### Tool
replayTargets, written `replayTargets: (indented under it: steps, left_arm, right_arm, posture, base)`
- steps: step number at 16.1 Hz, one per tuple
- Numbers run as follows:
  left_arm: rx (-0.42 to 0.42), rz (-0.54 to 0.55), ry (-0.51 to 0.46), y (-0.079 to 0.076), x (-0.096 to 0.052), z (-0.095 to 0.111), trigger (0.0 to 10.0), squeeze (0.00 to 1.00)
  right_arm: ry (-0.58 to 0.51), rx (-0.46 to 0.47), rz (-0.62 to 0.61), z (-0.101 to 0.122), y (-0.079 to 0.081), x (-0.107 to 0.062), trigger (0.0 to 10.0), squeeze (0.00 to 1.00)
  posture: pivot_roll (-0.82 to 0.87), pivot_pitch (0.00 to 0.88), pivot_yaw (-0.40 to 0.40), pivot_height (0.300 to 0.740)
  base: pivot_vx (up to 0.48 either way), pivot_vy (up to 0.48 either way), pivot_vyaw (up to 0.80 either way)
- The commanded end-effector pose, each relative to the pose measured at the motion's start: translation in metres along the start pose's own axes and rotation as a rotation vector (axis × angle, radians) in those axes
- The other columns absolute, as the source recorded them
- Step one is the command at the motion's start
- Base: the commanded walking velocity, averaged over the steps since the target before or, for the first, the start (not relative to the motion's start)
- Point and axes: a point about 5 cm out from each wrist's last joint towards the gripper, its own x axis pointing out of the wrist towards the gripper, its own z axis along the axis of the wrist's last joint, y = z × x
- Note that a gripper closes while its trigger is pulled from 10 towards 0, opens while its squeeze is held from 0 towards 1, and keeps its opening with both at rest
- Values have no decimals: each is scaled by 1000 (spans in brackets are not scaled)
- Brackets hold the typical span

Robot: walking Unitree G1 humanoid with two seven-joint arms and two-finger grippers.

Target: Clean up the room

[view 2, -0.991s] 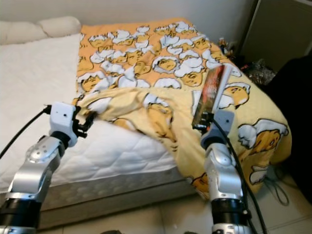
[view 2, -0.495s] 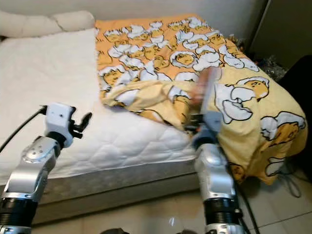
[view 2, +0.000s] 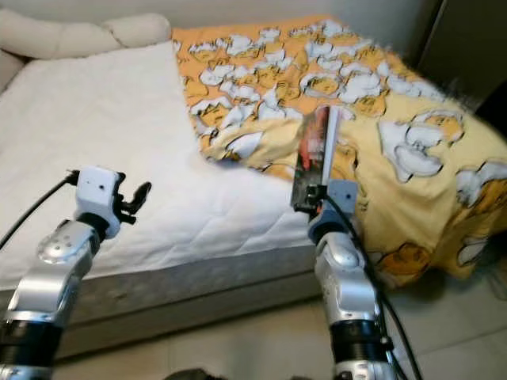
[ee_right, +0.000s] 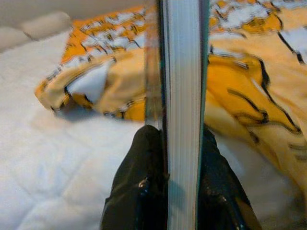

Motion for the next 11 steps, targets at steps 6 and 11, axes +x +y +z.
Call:
replayTargets:
  steps: [6, 11]
  left_arm:
    - [9, 22, -6, 7, -1, 3, 10000, 0]
    - [6, 27, -9, 8, 0, 6, 10000, 0]
  right_arm:
    - [-61, 6, -3, 14, 0, 3, 10000, 0]
    - [-61, 3, -3, 15, 0, 3, 10000, 0]
  posture:
    - [5, 0, 66, 740]
    - [8, 0, 66, 740]
  base:
    - [0, 361, 0]
    - [0, 361, 0]
